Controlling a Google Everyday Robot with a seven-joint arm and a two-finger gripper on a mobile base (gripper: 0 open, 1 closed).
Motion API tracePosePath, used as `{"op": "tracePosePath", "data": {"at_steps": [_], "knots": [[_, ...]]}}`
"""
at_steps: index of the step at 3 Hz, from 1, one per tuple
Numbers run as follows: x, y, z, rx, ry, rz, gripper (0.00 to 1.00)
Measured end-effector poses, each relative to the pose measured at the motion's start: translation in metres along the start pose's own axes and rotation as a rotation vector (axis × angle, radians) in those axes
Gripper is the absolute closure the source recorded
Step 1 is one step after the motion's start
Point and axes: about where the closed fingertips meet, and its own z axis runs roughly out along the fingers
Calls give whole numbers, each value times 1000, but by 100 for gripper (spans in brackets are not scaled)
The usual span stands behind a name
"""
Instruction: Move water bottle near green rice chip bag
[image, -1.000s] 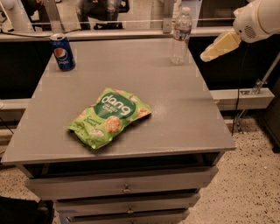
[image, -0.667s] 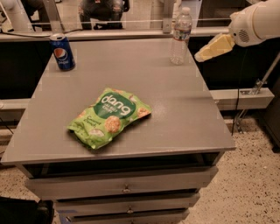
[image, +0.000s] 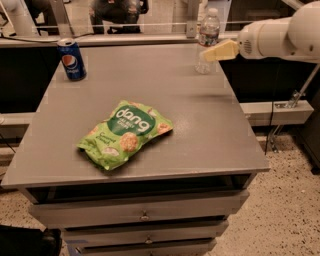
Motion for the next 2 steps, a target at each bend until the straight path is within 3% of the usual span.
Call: {"op": "tracePosePath", "data": {"at_steps": [2], "knots": [[-12,-29,66,26,-117,103,0]]}}
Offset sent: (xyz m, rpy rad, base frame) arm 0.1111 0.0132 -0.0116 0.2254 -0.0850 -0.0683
